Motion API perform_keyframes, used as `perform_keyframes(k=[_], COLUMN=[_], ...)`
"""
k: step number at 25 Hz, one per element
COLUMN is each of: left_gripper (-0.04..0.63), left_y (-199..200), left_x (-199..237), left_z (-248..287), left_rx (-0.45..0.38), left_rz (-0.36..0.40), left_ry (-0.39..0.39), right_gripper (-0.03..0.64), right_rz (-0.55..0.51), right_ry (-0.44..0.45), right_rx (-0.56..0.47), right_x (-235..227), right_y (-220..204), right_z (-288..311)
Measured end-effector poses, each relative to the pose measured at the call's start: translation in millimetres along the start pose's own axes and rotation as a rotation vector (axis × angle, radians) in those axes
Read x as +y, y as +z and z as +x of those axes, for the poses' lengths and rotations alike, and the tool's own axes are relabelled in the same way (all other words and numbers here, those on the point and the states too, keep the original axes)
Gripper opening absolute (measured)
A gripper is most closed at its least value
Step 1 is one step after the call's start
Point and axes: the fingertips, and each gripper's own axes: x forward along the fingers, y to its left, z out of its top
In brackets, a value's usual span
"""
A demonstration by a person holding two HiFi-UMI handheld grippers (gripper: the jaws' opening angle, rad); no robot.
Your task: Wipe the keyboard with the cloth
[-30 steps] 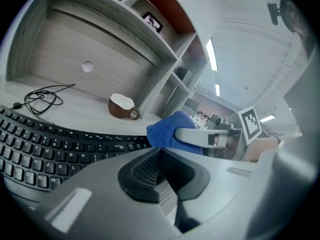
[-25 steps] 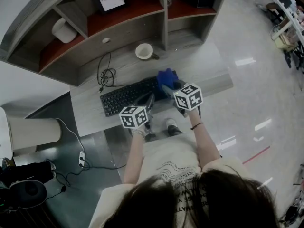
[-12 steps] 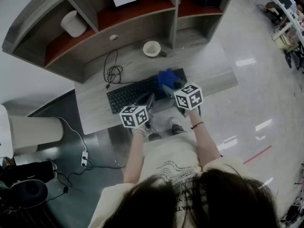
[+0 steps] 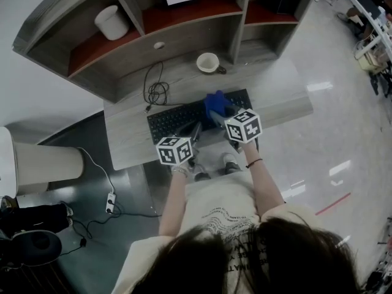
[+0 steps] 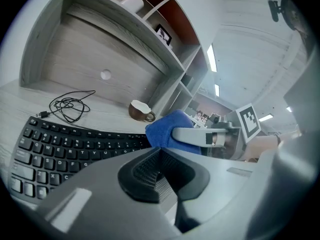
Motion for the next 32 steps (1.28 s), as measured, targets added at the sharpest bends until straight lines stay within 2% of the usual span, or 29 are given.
perform_keyframes(k=[32], left_gripper=[0.005], left_y=[3], left_x=[78], left_z=[-82], left_rx=[-0.036], left_rz=[-0.037], left_ry=[0.059], right_gripper=[0.059], right_rz=[-0.002], right_ry=[0.063], right_rx=[0.005], right_x=[79], right_y=[-2], right_z=[76])
